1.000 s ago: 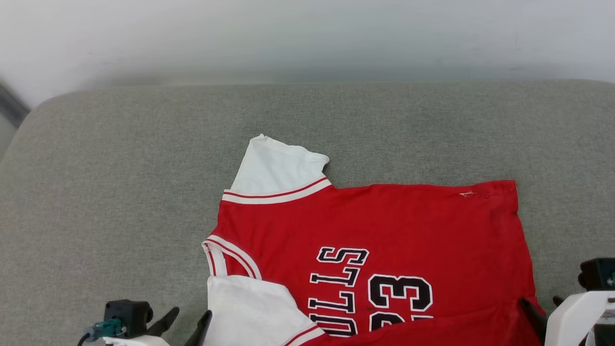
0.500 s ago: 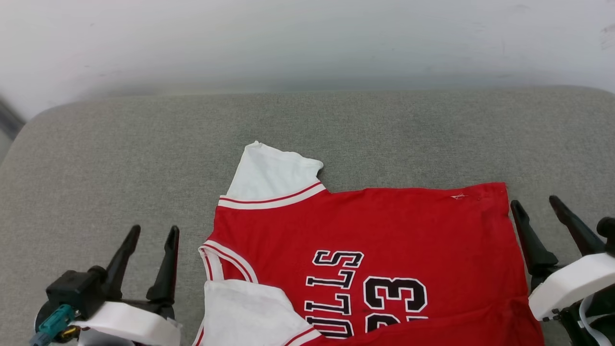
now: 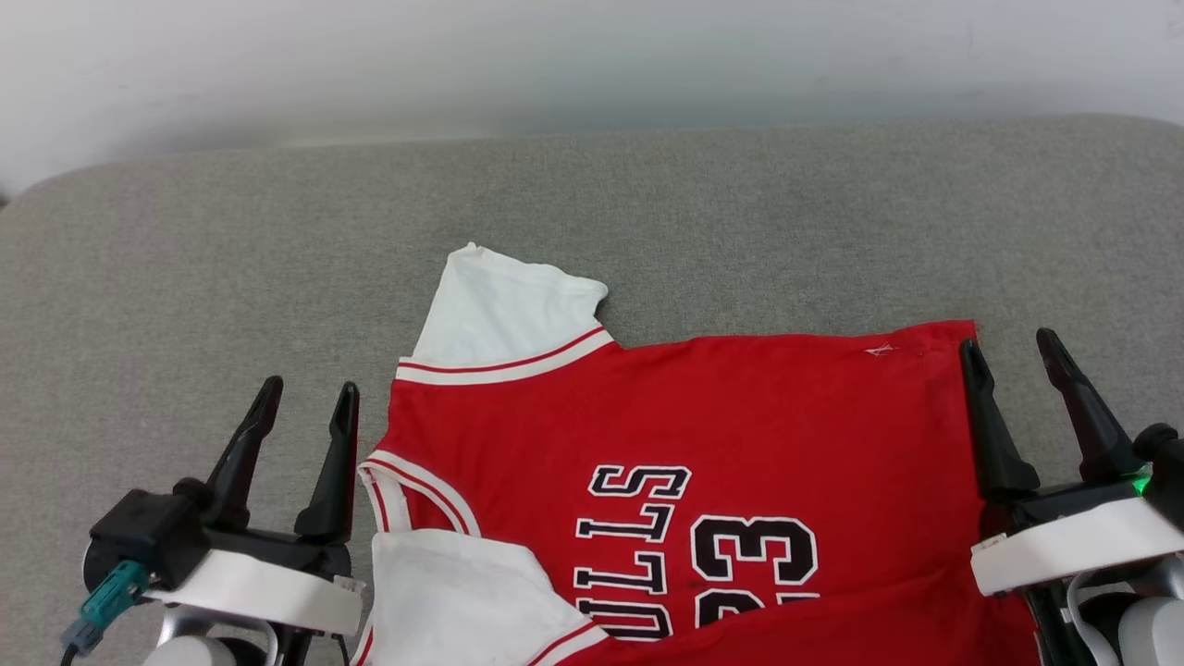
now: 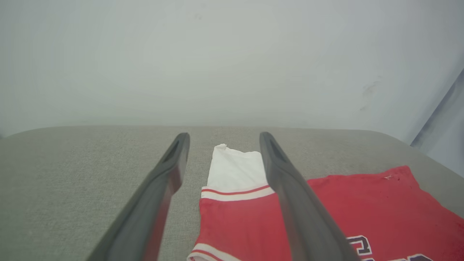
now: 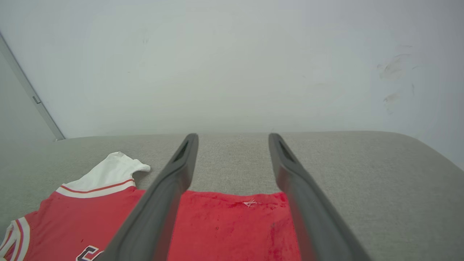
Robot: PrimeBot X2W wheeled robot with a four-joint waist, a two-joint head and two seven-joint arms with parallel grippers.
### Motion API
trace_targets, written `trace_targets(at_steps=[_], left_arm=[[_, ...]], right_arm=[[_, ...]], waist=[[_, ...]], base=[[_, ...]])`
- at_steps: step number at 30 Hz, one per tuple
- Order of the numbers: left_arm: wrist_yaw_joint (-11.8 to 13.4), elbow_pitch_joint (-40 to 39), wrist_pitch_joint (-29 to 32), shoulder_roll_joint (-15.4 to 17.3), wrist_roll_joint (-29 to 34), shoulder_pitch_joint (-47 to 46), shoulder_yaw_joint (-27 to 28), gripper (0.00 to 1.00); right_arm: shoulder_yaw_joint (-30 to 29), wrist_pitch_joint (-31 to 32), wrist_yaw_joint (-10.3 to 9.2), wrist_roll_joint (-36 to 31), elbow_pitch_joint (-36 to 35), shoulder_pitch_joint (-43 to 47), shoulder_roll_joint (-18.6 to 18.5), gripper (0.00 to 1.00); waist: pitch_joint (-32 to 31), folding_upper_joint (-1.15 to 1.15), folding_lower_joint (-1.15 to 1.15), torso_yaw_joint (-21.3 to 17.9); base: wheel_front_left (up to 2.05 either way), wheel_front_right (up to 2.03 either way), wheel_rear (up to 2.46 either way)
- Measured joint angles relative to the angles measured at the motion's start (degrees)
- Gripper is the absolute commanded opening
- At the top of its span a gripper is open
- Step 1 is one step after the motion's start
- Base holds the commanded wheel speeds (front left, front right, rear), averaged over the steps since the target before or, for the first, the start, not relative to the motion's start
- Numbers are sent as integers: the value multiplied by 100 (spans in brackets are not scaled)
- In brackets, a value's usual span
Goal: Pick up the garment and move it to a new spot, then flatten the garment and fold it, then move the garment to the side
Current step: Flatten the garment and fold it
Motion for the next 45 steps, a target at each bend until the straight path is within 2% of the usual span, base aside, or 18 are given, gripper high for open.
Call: trace_targets(at_steps=[4, 9, 13, 17, 24, 27, 29, 33, 39, 40, 41, 42, 43, 44, 45], left_arm=[[-254, 276, 10, 146, 242, -401, -147, 100], [-487, 521, 481, 561, 245, -1333, -327, 100], [-583, 853, 1370, 980, 33, -2202, -595, 100], [-613, 1298, 2615, 1295, -613, -3132, -824, 100], [-619, 1884, 4896, 1849, -1474, -4261, -999, 100], [-616, 2038, 5571, 2045, -1685, -4550, -999, 100], [-531, 2114, 5970, 2101, -1837, -4685, -982, 100], [-394, 2162, 6446, 2189, -1980, -4868, -962, 100], [-197, 2218, 6694, 2321, -1815, -5024, -1051, 100], [-181, 2218, 6737, 2347, -1767, -5043, -1088, 97], [-181, 2221, 6753, 2369, -1739, -5061, -1113, 62], [-171, 2239, 6751, 2368, -1730, -5071, -1110, 62], [-153, 2271, 6751, 2345, -1749, -5072, -1100, 17], [-148, 2287, 6751, 2331, -1785, -5072, -1101, 0], [-148, 2299, 6751, 2323, -1789, -5071, -1107, 0]], right_arm=[[44, -89, 0, -48, 33, -159, 7, 100], [26, -245, 0, -45, 27, -299, 82, 100], [84, -289, 0, -43, 68, -382, 113, 100], [163, -346, 0, -43, 104, -506, 146, 100], [265, -448, 0, -41, 307, -708, 265, 100], [310, -533, 0, -25, 415, -766, 331, 100], [326, -587, 0, -20, 494, -792, 358, 100], [392, -682, 0, -16, 617, -862, 400, 100], [450, -779, 0, -9, 746, -983, 445, 100], [452, -794, 0, -9, 761, -994, 449, 100], [455, -801, 0, -9, 771, -1003, 457, 100], [455, -812, 0, -9, 789, -1014, 464, 100], [449, -828, 0, -9, 804, -1029, 466, 100], [439, -838, 0, -11, 820, -1038, 468, 100], [431, -843, 0, -20, 836, -1039, 471, 100]], waist=[[221, 0, 0, -86], [558, 0, 0, -255], [835, 0, 1, -421], [1119, 0, 1, -608], [1582, 0, 1, -980], [1769, 0, 1, -1137], [1878, 0, 1, -1242], [2084, 0, 0, -1414], [2302, 0, 0, -1598], [2322, 0, 0, -1614], [2338, 0, 0, -1626], [2349, 0, 0, -1631], [2349, 0, 0, -1629], [2343, 0, 0, -1623], [2332, 0, 0, -1612]], base=[[0, 0, 0], [0, 0, 0], [0, 0, 0], [0, 0, 0], [0, 0, 0], [0, 0, 0], [0, 0, 0], [0, 0, 0], [0, 0, 0], [0, 0, 0], [0, 0, 0], [0, 0, 0], [0, 0, 0], [0, 0, 0], [0, 0, 0]])
